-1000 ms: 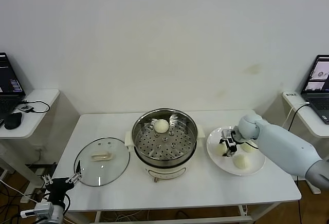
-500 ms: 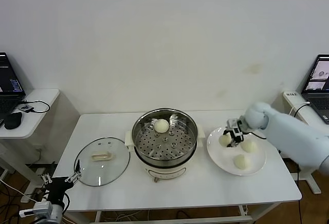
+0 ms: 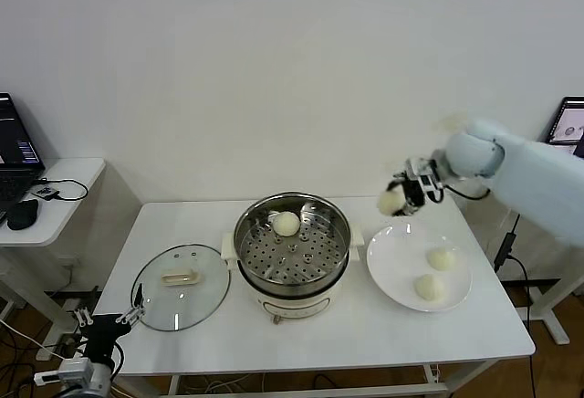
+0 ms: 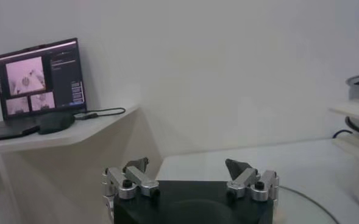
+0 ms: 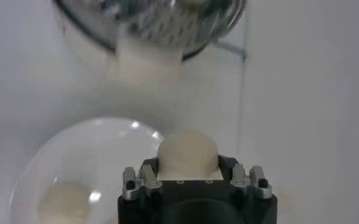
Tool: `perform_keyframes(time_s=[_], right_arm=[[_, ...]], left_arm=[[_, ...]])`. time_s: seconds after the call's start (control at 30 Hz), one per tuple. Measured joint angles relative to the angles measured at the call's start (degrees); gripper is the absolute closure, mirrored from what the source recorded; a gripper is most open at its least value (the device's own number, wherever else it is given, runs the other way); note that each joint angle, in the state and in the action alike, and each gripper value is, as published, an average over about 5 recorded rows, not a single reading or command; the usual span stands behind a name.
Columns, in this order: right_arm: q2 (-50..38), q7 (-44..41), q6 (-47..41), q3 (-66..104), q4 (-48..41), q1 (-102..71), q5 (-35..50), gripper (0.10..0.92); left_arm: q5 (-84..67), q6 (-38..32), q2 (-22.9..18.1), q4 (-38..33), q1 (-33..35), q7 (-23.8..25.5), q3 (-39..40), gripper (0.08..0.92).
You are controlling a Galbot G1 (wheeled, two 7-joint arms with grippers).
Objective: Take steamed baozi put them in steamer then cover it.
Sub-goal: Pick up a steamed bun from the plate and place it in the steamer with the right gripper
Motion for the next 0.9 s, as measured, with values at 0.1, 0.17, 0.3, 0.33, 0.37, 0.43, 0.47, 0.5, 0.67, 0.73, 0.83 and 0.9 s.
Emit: perform_keyframes(time_s=[0.1,0.17,0.3,0.33,0.37,0.43,0.47,0.5,0.67,0.73,0.83,0.9], right_arm=[[2.5,1.2,-1.6,-1.6,1.1,2.5,3.9,0.399],[4.6,2.1,-2.8,-2.2,1.3,3.5,6.1,0.398],[9.4,3.8,-5.1,-2.7,0.9,3.8,9.4,0.397],[10.7,4.1,-5.7,-2.8,0.6,3.6,10.0,0.397],[12.0,4.4,-6.3,-3.0,0.2,3.4,10.5,0.397],[14.6,4.9,-7.4,-3.1,-0.5,2.7,11.3,0.397],[15.8,5.2,-7.9,-3.2,-0.9,2.3,11.7,0.397],[16.9,5.4,-8.4,-3.2,-1.2,1.9,11.9,0.397],[21.8,6.4,-10.5,-3.7,-3.0,-0.4,12.6,0.397],[23.4,6.7,-11.2,-3.7,-3.6,-1.4,12.6,0.397],[25.5,6.9,-11.9,-3.7,-4.5,-2.9,12.5,0.393],[26.6,7.0,-12.3,-3.6,-5.1,-3.8,12.3,0.390]], left_arm=[[0.5,-0.3,-0.3,0.1,-0.2,0.0,-0.1,0.177],[0.9,-0.5,-0.6,0.0,-0.3,0.0,-0.2,0.177],[1.6,-0.7,-1.3,-0.3,-0.3,0.1,-0.1,0.177],[1.8,-0.8,-1.4,-0.4,-0.2,0.1,0.0,0.177],[2.0,-0.9,-1.4,-0.5,-0.1,0.1,-0.1,0.177],[2.2,-1.1,-1.4,-0.5,0.2,0.1,-0.1,0.177],[2.3,-1.2,-1.4,-0.5,0.3,0.1,-0.2,0.177],[2.4,-1.3,-1.4,-0.5,0.4,0.1,-0.3,0.177],[2.6,-1.7,-1.6,-0.6,0.7,0.1,-0.7,0.177],[2.8,-1.8,-1.8,-0.6,0.8,0.1,-0.8,0.177],[3.0,-2.0,-2.1,-0.6,0.9,0.1,-0.8,0.177],[3.2,-2.1,-2.2,-0.7,1.0,0.1,-0.8,0.177]])
